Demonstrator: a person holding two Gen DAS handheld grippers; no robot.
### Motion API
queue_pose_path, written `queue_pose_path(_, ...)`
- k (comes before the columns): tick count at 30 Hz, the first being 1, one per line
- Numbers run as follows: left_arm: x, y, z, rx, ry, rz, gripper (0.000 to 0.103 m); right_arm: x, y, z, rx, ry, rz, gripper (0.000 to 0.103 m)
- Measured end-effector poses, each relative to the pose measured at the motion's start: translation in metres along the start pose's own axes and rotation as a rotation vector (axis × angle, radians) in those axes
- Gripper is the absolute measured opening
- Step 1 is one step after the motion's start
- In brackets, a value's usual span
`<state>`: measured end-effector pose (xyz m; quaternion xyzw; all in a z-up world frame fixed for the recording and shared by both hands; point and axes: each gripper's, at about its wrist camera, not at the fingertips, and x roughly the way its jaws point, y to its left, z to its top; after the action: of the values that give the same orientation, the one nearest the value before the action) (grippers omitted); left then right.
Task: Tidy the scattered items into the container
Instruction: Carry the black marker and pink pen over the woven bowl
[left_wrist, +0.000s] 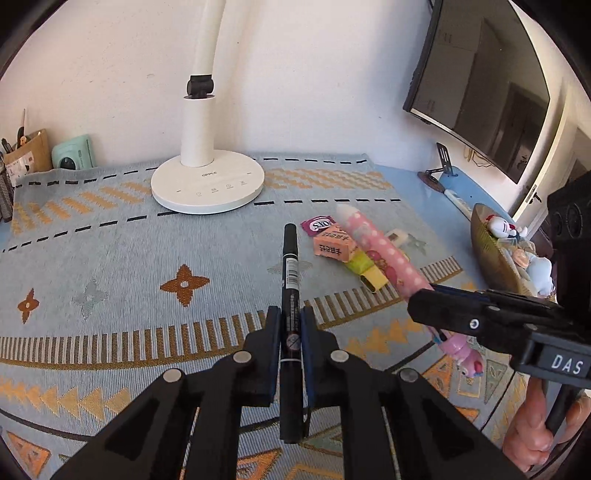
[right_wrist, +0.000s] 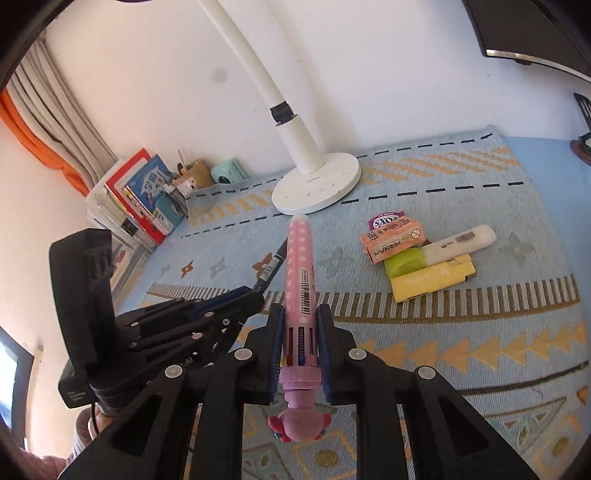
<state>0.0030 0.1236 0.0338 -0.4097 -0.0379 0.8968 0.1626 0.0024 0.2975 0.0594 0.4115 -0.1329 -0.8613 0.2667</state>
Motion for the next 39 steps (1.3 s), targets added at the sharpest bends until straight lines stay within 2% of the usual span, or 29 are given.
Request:
queue_pose_path(5, -0.011, -0.020, -0.009, 0.027, -0.007, -0.057, 0.008, -0.044, 0.017, -0.020, -0.025, -0.106, -0.043, 0.018)
queue_pose_path(9, -0.024, -0.044, 0.000, 0.059, -0.030, -0.088, 0.008, -0.083, 0.011, -0.021, -0.011, -0.188, -0.043, 0.018)
queue_pose_path(17, -0.038, -0.119, 0.050, 0.154, -0.110, -0.206, 0.008, -0.180, -0.048, -0.019, 0.106, -0.399, -0.120, 0.018)
queue_pose_path(25, 0.010, -0.212, 0.090, 0.265, -0.081, -0.320, 0.008, -0.251, -0.128, -0.016, 0.247, -0.542, -0.294, 0.018)
queue_pose_path(32, 0.061, -0.275, 0.099, 0.317, -0.030, -0.411, 0.008, -0.271, -0.200, -0.023, 0.380, -0.548, -0.393, 0.018)
queue_pose_path(39, 0.108, -0.301, 0.088, 0.354, 0.048, -0.406, 0.008, -0.263, -0.251, -0.037, 0.485, -0.502, -0.409, 0.018)
